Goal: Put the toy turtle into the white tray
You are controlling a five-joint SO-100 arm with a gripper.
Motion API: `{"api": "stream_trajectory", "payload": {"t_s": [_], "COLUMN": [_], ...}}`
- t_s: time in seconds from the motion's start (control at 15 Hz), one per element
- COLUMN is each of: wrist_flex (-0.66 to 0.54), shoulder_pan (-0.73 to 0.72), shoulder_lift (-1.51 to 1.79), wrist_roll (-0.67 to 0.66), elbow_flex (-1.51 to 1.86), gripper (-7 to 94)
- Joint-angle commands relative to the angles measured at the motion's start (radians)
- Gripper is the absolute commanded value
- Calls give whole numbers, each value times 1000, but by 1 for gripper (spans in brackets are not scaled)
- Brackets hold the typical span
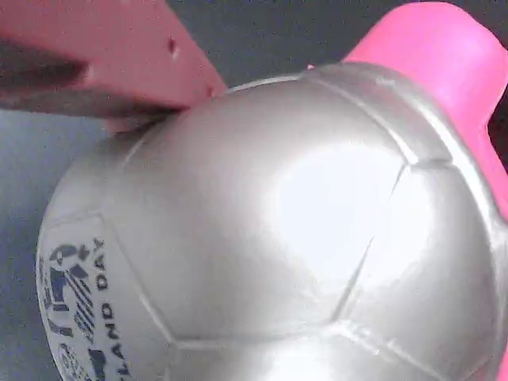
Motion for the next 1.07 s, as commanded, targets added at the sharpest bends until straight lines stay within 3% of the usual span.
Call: {"api": "stream_trajectory", "payload": {"t_s": [0.0,0.2,0.33,0.67,1.0], "wrist_flex": [81,437,606,813,833], "shoulder_pan": [-28,-138,-224,-529,-953], "shoulder_lift": [26,25,21,23,-26], "wrist_roll": [-80,184,345,810,1344], "elbow_flex": [-77,-336,-488,-715,-861], "gripper": [0,0,0,0,0]}}
